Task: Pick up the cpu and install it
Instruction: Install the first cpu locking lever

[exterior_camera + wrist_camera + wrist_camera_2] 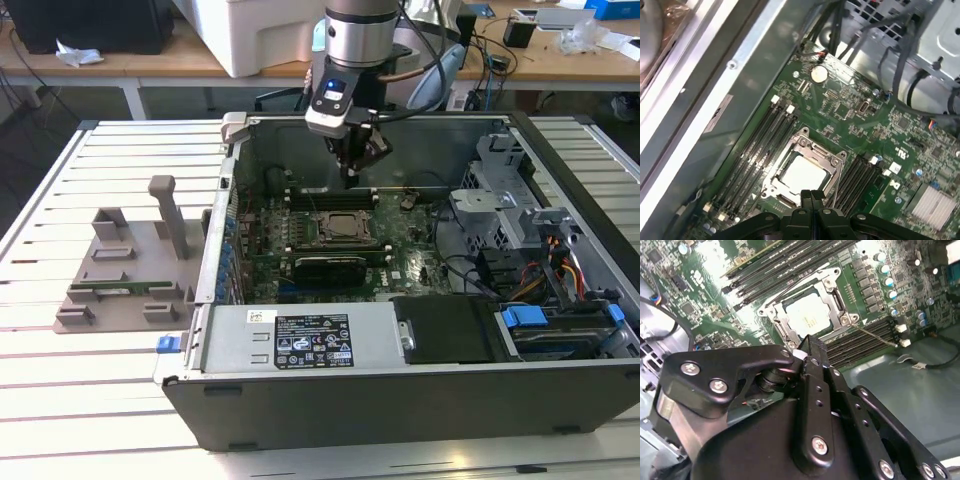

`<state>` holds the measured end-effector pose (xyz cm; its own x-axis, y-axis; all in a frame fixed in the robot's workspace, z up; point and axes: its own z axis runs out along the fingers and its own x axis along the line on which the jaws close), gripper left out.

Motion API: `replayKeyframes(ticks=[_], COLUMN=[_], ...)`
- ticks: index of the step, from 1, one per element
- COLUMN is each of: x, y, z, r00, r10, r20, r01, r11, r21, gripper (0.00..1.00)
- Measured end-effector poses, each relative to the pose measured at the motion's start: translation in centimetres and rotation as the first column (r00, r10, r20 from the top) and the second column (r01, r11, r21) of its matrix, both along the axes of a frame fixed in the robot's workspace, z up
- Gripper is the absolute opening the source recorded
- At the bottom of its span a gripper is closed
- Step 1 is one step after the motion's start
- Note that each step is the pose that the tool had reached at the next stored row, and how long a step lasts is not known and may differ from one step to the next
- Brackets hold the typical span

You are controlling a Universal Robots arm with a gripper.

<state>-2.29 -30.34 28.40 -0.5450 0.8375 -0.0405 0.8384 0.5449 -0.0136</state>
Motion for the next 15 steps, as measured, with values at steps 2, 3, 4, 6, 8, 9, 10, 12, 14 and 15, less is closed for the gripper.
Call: replayKeyframes(ticks=[2,3,4,6,8,9,10,12,14,15], x=[0.0,0.0,0.0,0.0,0.0,0.0,0.0,0.0,0.0,0.0], y=[0.0,0.0,0.0,0.0,0.0,0.0,0.0,0.0,0.0,0.0], z=[0.0,0.0,0.0,0.0,0.0,0.0,0.0,0.0,0.0,0.0], r00=[0.9988,0.9975,0.9956,0.9898,0.9823,0.9782,0.9735,0.9674,0.9604,0.958], r10=[0.049,0.071,0.093,0.143,0.188,0.208,0.229,0.253,0.279,0.287], r20=[0.0,0.0,0.0,0.0,0.0,0.0,0.0,-0.0001,0.0,0.0], r01=[-0.049,-0.071,-0.093,-0.143,-0.188,-0.208,-0.229,-0.253,-0.279,-0.287], r11=[0.9988,0.9975,0.9956,0.9898,0.9823,0.9782,0.9735,0.9674,0.9604,0.958], r21=[0.0,-0.0001,-0.0001,-0.0001,-0.0001,-0.0001,-0.0001,-0.0001,0.0,0.0], gripper=[0.11,0.11,0.11,0.11,0.11,0.11,0.11,0.11,0.11,0.11])
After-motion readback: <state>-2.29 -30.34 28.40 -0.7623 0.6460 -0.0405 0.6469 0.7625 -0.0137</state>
